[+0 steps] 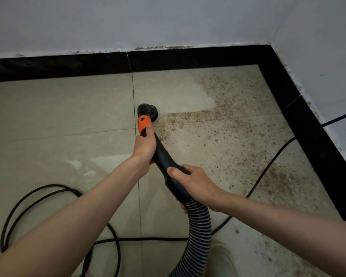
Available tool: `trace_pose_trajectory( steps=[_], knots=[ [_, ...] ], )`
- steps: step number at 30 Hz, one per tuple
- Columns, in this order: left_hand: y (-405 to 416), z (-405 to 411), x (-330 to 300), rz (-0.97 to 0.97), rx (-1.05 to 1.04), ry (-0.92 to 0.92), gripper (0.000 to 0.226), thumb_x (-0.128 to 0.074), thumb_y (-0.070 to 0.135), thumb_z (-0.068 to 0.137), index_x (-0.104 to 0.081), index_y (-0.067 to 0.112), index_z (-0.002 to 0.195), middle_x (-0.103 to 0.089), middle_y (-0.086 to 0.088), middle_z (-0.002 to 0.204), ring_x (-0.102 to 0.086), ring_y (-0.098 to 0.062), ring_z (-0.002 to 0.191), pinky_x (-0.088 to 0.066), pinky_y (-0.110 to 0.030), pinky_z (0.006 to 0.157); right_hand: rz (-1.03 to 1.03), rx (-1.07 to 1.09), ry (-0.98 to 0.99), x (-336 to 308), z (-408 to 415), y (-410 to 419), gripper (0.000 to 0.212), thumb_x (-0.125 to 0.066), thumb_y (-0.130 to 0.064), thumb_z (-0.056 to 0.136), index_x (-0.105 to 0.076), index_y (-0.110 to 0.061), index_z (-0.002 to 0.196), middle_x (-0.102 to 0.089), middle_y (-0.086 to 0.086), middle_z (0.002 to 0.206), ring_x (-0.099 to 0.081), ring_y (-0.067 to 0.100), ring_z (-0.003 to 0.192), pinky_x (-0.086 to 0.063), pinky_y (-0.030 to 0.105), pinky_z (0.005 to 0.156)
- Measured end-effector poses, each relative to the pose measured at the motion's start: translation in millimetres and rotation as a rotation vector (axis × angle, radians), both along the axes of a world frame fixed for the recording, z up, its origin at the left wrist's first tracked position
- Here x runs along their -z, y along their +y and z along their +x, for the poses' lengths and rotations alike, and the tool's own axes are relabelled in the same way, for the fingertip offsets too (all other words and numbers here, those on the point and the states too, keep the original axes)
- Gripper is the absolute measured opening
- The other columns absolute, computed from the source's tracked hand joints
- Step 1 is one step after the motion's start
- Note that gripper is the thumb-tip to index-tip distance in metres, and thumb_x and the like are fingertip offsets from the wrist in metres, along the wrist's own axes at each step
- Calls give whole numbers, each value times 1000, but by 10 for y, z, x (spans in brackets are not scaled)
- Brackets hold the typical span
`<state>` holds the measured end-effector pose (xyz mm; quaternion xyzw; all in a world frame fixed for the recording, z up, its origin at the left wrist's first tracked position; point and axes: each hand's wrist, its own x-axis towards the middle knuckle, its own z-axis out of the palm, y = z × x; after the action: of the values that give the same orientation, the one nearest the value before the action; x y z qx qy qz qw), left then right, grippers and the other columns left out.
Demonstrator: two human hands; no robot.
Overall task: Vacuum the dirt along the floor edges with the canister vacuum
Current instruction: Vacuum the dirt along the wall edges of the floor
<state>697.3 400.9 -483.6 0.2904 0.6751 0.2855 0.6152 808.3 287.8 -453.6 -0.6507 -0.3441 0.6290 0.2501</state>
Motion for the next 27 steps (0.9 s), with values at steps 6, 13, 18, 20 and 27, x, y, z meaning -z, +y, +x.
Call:
trace_pose_trajectory(
  steps=[6, 13, 18, 20, 27],
  knots=[
    [-107, 102, -23, -32, 35, -61, 45, -36, 47, 99, -45, 6, 114, -56, -8, 74, -61, -19, 51, -51, -26, 50, 10, 50, -58, 8, 38, -128, 30, -61, -45, 89, -56, -16, 86, -59, 7, 68, -55, 17, 39, -47, 25, 40],
    [-117, 334, -66, -56, 144, -71, 47, -34, 49, 99, -43, 8, 120, -56, -8, 80, -61, -20, 59, -49, -28, 50, 28, 162, -84, 39, 129, -206, 30, -63, -43, 87, -55, -15, 82, -59, 6, 64, -55, 19, 39, -46, 26, 40],
    [-58, 559, -71, -65, 241, -115, 44, -37, 48, 99, -46, 7, 110, -55, -9, 76, -58, -22, 58, -51, -32, 55, 30, 257, -119, 54, 210, -234, 30, -63, -43, 86, -57, -14, 83, -60, 6, 63, -57, 19, 39, -46, 25, 39],
    [-38, 669, -71, -74, 271, -131, 42, -38, 48, 98, -46, 8, 104, -54, -10, 76, -58, -23, 56, -52, -34, 59, 28, 301, -133, 67, 250, -242, 31, -63, -44, 86, -57, -14, 83, -60, 8, 64, -56, 19, 38, -46, 25, 39],
    [33, 915, -25, -78, 392, -124, 42, -39, 50, 98, -47, 9, 90, -54, -9, 74, -58, -22, 53, -52, -33, 57, 31, 394, -145, 145, 350, -258, 32, -62, -45, 86, -58, -14, 81, -62, 11, 70, -59, 19, 43, -47, 25, 40]
  ],
)
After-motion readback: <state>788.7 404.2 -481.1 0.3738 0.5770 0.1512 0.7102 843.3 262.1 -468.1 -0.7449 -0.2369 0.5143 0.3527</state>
